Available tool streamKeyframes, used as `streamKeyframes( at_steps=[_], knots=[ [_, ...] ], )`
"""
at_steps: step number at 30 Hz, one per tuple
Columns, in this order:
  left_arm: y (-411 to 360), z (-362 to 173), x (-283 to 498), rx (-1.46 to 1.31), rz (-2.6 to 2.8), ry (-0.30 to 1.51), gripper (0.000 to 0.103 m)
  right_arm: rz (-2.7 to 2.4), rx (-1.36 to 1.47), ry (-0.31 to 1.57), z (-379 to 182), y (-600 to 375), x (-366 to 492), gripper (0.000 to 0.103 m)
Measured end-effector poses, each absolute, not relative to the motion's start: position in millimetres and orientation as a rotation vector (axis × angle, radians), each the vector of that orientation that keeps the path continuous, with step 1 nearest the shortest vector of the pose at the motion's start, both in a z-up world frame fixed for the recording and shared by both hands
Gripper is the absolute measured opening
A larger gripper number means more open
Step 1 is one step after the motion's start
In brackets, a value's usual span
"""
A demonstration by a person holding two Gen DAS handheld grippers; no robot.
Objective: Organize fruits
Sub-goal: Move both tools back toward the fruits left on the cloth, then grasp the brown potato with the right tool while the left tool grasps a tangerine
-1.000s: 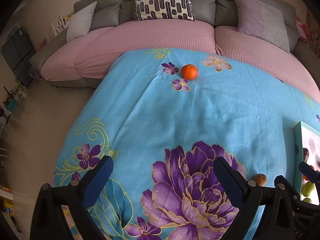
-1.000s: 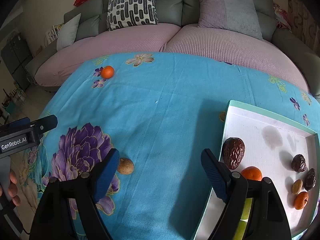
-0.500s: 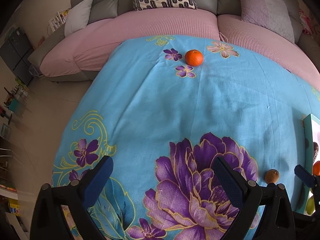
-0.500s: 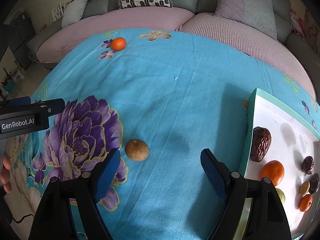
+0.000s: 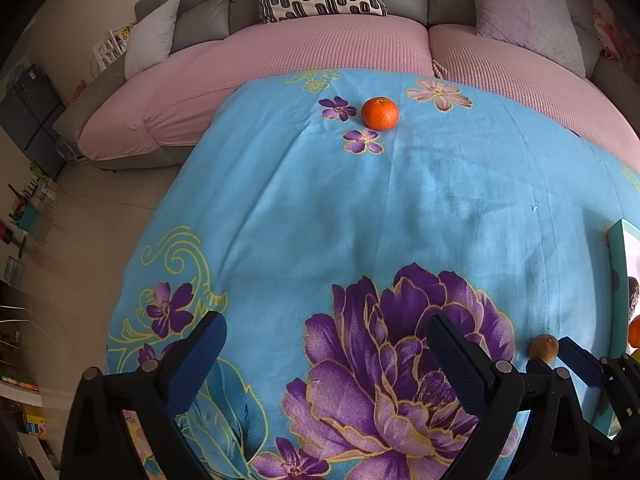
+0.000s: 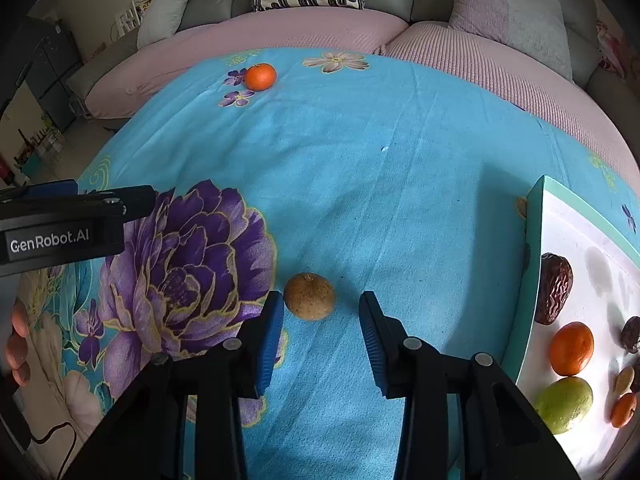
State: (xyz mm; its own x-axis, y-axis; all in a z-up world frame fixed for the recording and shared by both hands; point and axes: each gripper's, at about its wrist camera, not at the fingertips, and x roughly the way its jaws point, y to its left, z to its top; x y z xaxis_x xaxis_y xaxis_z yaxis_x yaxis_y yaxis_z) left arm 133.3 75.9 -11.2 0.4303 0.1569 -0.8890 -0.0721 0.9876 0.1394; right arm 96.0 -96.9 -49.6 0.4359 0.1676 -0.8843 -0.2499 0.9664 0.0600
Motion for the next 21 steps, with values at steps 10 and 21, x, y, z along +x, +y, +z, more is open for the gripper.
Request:
streamKeyframes(
  at_steps=[10,21],
  knots=[
    [74,-8,133,0.087,0.136,1.108,0.102,0.283,-0.101,1.077,-47,-94,93,0.027],
    [55,0,131,0.070,0.041,1.082,0.102,0.122,-0.029,0.966,-13,-148,101,0.027]
  ],
)
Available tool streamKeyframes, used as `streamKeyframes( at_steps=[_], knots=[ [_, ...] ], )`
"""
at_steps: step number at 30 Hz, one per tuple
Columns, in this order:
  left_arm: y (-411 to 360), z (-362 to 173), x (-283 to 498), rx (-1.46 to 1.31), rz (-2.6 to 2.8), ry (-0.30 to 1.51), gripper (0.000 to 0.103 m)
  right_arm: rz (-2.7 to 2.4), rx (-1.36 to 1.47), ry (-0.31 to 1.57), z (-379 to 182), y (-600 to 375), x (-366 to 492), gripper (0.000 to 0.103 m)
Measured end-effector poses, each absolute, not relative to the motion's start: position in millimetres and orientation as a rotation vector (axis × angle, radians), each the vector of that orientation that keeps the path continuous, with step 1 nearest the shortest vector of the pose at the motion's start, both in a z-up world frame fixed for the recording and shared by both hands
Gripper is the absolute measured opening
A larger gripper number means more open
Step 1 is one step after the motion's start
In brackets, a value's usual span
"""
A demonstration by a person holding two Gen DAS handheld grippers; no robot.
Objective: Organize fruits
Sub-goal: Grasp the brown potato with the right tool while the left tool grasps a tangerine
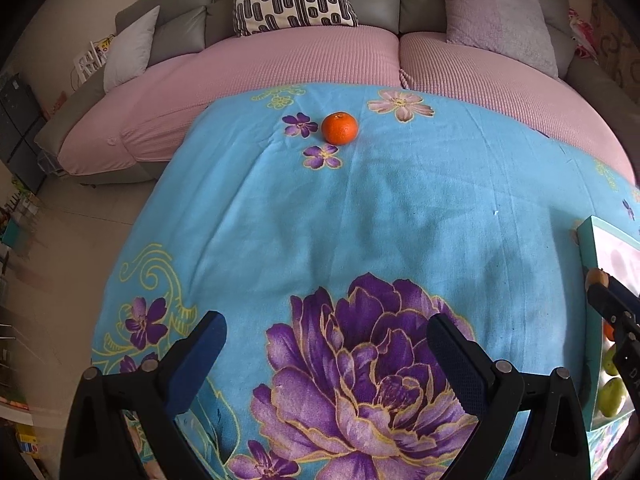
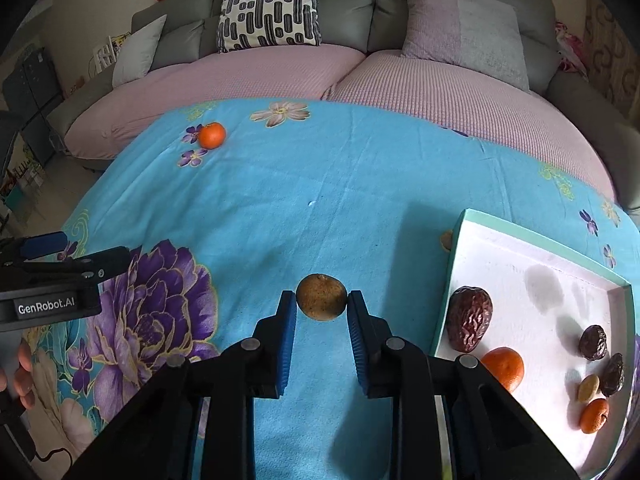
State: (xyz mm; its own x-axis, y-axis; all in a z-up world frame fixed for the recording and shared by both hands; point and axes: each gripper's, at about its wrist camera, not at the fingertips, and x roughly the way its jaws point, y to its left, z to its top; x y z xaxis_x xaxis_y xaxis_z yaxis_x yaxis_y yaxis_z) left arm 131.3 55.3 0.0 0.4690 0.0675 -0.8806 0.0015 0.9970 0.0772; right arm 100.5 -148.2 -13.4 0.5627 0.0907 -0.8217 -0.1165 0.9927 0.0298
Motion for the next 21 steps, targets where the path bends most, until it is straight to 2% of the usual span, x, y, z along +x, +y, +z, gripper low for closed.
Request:
streamKeyframes(
  at_steps=[14,21],
  knots=[
    [25,0,135,0.033,-0.079,1.073,0.101,-0.098,0.110,0.880,13,-238,104,0.027],
    [31,-4,158,-0.113,-0.093,1.101,0.101,-0.123,0.156,0.855,18,-258,103,0.027]
  ],
)
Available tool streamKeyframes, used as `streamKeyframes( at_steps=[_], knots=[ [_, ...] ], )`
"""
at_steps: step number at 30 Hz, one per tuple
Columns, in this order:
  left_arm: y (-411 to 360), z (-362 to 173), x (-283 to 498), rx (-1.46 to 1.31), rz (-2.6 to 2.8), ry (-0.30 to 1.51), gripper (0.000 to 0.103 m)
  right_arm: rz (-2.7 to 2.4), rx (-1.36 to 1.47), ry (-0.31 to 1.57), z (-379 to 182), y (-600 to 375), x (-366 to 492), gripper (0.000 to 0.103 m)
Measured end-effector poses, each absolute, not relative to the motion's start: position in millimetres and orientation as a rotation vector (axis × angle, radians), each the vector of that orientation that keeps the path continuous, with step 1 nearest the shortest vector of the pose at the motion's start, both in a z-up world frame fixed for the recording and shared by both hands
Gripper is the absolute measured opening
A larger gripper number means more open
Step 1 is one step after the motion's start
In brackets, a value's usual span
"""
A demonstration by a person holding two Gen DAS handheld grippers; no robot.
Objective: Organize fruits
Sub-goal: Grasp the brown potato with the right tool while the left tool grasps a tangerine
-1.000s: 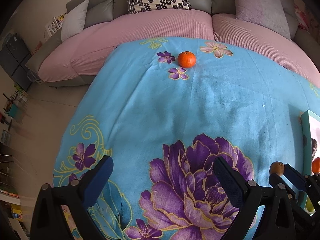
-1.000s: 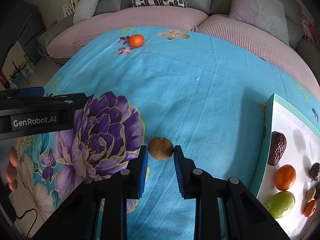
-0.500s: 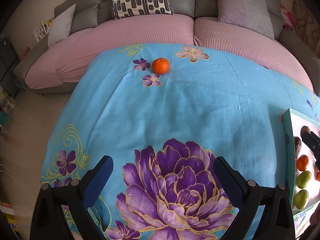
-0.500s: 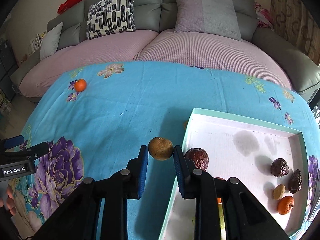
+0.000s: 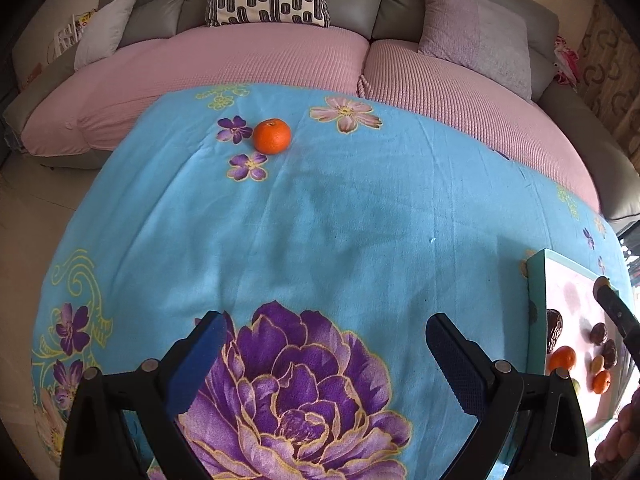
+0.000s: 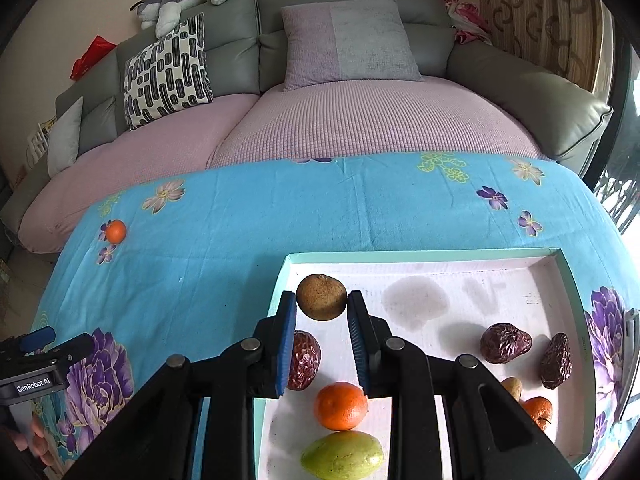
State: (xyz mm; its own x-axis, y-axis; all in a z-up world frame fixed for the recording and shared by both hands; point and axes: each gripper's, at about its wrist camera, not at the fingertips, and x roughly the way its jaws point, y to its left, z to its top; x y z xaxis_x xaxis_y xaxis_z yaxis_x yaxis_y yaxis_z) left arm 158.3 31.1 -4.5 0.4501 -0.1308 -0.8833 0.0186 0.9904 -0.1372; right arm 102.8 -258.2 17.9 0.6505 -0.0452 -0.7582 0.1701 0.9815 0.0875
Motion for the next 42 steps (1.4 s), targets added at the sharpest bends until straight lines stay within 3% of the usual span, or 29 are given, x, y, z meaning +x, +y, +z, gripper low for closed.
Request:
streamKeyframes(
  at_steps=[14,16,18,22,33,42],
  knots=[
    [48,13,276,-0.057,-0.075,1.106,0.100,-0.144,0.248,0.859,19,-282,105,0.027],
    [52,12,293,-0.077,-0.062,1.116,0.096,-0.151,0.257,0.858,19,-285,105,0.027],
    [56,7,306,-0.100,-0.031,1.131,0.086,-0.160,0.268,0.856,20,-289,105,0.027],
    [60,-7,326,-0.129,-0.014,1.164,0.078,-0.173,0.287,0.860,19,-295,105,0.027],
    [77,-30,347,-0.201,0.067,1.214,0.041,-0.180,0.284,0.863,20,-297,105,0.027],
    [70,-18,330,-0.199,0.074,1.204,0.037,-0.182,0.291,0.861,21,-298,105,0.027]
  ],
)
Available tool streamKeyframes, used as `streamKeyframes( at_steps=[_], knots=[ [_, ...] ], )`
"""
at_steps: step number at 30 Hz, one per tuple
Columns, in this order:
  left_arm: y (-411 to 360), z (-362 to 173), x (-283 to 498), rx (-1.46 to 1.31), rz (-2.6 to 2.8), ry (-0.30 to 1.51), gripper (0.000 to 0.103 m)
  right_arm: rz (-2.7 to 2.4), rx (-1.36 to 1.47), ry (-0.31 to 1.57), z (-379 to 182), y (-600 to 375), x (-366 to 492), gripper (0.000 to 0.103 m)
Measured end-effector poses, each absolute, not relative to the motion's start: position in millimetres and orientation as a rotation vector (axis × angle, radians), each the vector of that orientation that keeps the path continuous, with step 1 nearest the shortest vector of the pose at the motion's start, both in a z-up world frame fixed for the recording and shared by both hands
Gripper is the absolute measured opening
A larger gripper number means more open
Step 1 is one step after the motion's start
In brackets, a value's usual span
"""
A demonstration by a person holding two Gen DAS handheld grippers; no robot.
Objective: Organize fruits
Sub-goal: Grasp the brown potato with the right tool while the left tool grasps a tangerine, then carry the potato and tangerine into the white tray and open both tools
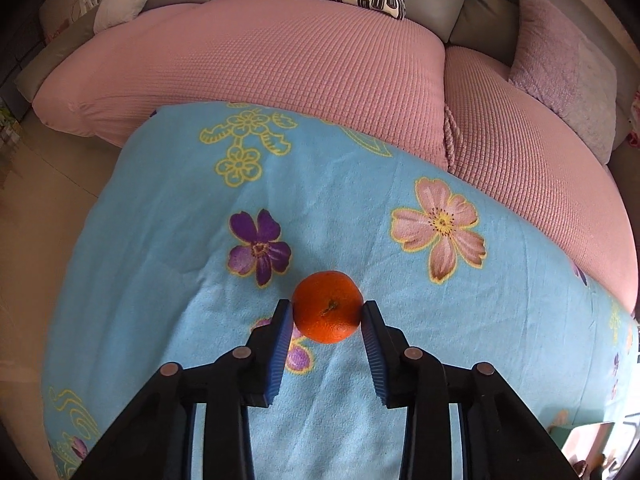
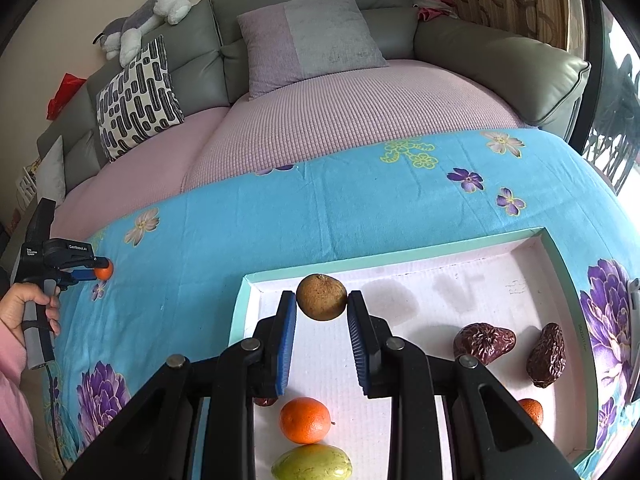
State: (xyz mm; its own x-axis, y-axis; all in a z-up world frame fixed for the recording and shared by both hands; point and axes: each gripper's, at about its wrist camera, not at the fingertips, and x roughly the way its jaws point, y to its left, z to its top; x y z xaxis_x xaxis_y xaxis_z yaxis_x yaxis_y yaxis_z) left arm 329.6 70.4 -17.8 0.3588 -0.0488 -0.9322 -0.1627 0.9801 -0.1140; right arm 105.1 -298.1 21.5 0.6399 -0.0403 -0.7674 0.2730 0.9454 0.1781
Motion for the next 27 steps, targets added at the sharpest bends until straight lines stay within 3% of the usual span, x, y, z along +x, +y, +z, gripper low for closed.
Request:
streamKeyframes(
  at_steps=[18,27],
  knots=[
    [-12,44,185,-0.246,-0.169,1.011,0.037,-0.284,0.359,0.818,36,-344,83,0.027],
    [-69,48,118,-0.249,-0.344,1.000,0.037,-0.349,0.344,0.786,55,-364,59,0.027]
  ],
)
